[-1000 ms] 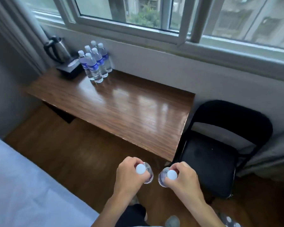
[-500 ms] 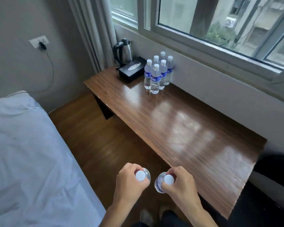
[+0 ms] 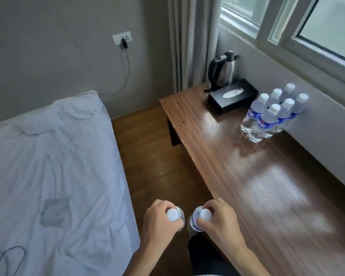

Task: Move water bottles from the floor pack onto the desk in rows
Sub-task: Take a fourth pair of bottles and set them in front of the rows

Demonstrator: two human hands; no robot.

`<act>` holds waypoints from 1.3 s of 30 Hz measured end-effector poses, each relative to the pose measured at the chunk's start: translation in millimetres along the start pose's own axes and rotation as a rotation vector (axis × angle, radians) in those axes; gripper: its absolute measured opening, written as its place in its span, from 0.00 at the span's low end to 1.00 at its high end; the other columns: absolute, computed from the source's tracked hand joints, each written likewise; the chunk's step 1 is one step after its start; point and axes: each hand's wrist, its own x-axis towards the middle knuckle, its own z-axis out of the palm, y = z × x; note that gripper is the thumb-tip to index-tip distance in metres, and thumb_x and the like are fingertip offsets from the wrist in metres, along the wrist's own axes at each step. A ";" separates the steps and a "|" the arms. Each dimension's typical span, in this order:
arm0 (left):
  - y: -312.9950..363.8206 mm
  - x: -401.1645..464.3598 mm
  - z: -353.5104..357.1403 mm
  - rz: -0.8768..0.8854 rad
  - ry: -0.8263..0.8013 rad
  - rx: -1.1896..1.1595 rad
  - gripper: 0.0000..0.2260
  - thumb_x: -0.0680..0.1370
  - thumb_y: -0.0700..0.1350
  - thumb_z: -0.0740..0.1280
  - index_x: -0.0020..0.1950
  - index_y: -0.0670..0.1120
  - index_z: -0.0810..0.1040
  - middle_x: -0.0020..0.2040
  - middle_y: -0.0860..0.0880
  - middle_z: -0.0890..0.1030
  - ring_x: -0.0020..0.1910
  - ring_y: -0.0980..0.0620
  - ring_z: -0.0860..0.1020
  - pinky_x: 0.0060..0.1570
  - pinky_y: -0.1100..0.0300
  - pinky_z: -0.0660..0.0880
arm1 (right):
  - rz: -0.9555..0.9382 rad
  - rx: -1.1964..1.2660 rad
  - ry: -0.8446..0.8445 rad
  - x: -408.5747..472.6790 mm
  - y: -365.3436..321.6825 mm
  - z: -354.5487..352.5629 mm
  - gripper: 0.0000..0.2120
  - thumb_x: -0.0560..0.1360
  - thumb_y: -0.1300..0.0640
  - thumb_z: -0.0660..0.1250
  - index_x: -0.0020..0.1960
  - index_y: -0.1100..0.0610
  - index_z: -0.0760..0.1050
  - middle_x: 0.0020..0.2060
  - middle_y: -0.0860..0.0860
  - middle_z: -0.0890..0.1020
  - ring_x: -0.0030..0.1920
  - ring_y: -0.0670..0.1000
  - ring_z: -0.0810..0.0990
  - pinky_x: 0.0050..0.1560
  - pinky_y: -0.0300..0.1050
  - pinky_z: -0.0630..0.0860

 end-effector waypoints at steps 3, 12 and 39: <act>5.7 35.7 -10.7 -0.043 0.029 0.019 0.17 0.67 0.53 0.78 0.51 0.54 0.78 0.47 0.59 0.77 0.43 0.56 0.78 0.37 0.78 0.69 | -0.035 0.005 -0.036 40.7 -18.2 -3.6 0.11 0.67 0.49 0.73 0.47 0.49 0.78 0.42 0.42 0.76 0.41 0.45 0.76 0.41 0.35 0.77; 45.1 139.1 -35.2 -0.022 0.065 0.054 0.17 0.67 0.53 0.78 0.53 0.52 0.80 0.46 0.59 0.76 0.42 0.56 0.78 0.37 0.79 0.66 | -0.073 0.060 -0.075 139.7 -57.5 -31.2 0.10 0.67 0.49 0.75 0.45 0.48 0.76 0.42 0.42 0.74 0.40 0.44 0.75 0.34 0.31 0.69; 193.0 398.8 -12.4 0.800 -0.594 0.254 0.11 0.67 0.46 0.77 0.47 0.50 0.81 0.47 0.54 0.79 0.45 0.55 0.77 0.43 0.61 0.75 | 0.743 0.397 0.625 268.3 -82.8 -40.6 0.09 0.65 0.53 0.74 0.42 0.50 0.76 0.42 0.44 0.77 0.43 0.45 0.76 0.36 0.32 0.67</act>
